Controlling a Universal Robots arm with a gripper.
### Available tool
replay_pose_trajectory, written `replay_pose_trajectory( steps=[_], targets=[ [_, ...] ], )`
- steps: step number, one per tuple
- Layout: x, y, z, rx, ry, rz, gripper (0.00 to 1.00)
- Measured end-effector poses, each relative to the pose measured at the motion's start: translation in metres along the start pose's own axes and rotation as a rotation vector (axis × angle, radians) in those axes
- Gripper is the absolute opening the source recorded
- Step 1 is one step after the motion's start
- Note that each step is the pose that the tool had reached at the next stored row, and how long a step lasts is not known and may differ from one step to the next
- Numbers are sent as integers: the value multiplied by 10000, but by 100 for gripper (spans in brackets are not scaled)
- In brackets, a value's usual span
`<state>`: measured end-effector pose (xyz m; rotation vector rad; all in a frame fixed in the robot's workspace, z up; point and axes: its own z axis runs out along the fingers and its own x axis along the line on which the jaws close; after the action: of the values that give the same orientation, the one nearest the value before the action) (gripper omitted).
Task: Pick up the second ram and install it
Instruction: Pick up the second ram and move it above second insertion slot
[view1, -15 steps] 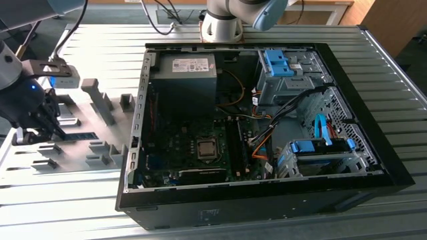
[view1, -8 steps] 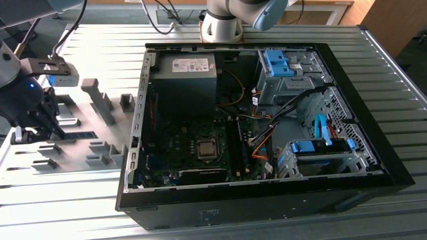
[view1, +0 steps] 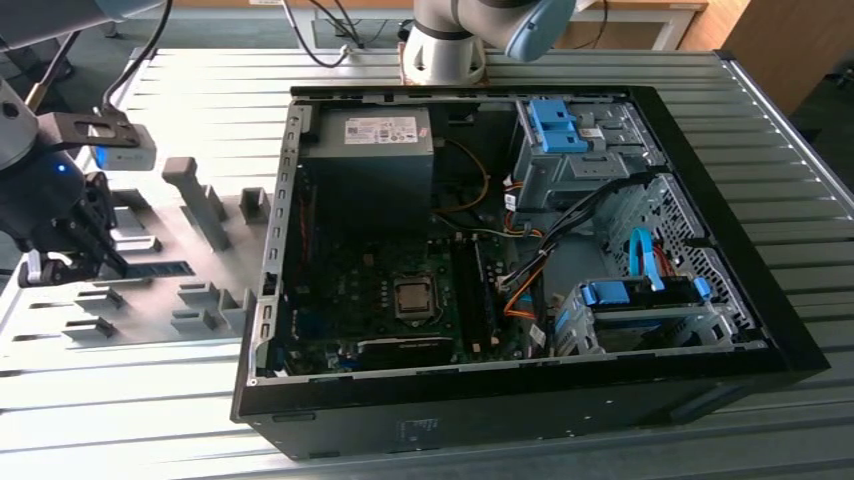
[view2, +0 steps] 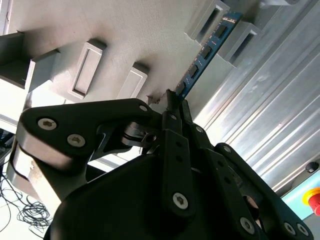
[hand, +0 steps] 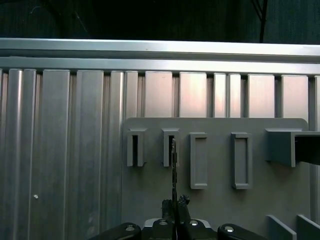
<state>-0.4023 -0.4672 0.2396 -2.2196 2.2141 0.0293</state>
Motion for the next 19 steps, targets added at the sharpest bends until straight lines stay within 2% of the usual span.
replay_pose_trajectory(
  steps=[19],
  targets=[
    [-1, 1, -66, -1, 1, 1, 14]
  ],
)
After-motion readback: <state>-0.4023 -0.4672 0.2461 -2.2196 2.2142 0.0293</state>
